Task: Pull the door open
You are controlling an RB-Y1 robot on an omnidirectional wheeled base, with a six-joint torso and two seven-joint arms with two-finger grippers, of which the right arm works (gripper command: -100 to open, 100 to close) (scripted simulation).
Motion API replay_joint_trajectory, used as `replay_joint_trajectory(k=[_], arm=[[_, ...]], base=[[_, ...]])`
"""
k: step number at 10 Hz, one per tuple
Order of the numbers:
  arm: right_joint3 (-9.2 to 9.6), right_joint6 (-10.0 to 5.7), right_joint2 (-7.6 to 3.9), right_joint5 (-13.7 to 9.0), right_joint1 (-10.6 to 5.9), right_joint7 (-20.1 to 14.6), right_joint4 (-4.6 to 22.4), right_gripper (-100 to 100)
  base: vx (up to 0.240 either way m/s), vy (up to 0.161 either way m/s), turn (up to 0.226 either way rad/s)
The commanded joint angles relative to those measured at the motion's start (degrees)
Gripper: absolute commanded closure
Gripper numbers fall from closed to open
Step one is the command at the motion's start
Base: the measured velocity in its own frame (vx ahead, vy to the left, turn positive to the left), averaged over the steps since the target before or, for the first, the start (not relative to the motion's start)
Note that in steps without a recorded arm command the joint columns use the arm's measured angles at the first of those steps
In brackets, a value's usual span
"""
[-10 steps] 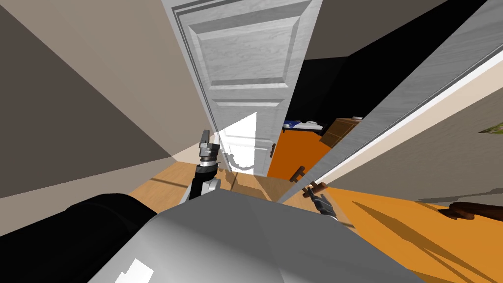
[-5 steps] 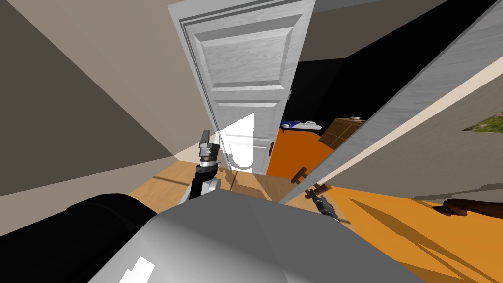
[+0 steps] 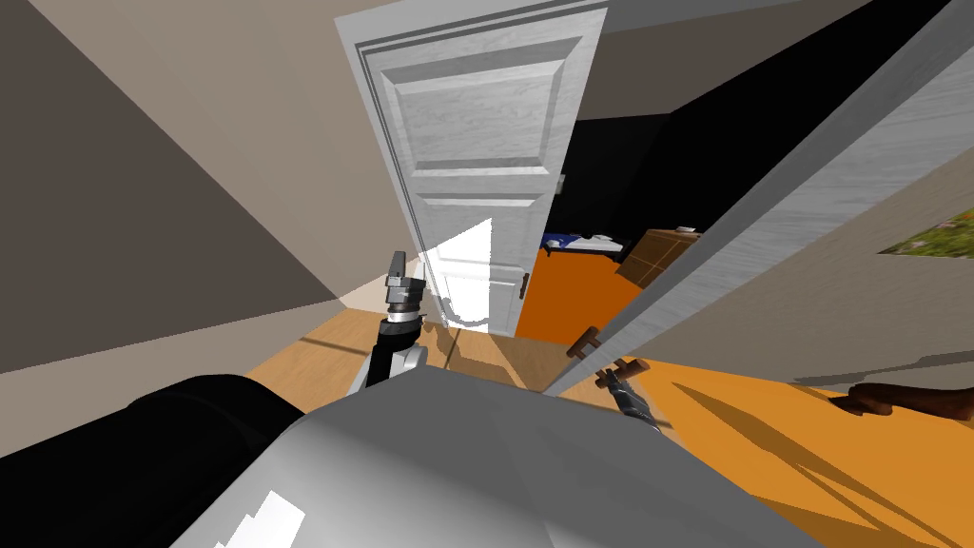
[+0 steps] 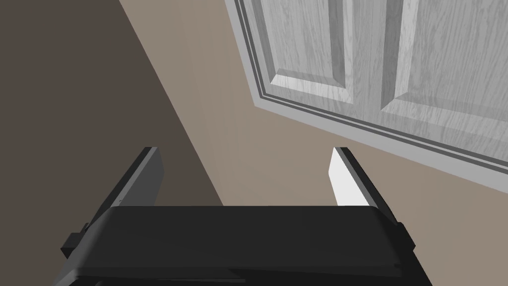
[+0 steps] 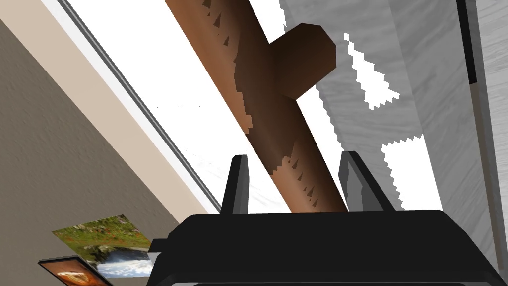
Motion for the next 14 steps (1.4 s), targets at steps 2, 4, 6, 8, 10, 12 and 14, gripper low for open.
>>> replay_joint_trajectory(k=[2, 4, 6, 8, 10, 12, 14], arm=[[-0.11, 0.35, -0.43, -0.9, -0.61, -2.5, 1.2, 100], [0.11, 0.4, -0.5, -1.4, -0.66, -4.1, 1.3, 100], [0.34, 0.44, -0.56, -1.8, -0.7, -5.7, 1.4, 100], [0.56, 0.49, -0.63, -2.3, -0.74, -7.3, 1.5, 100], [0.79, 0.53, -0.69, -2.8, -0.79, -8.9, 1.6, 100], [1.01, 0.58, -0.76, -3.2, -0.83, -10.5, 1.7, 100], [1.26, 0.62, -0.81, -3.7, -0.91, -12.1, 1.8, 100]], base=[[-0.047, -0.032, 0.01], [-0.039, -0.014, 0.014], [-0.029, -0.014, 0.014], [-0.034, -0.016, 0.016], [-0.029, -0.02, 0.017], [-0.033, -0.015, 0.016], [-0.031, -0.018, 0.019]])
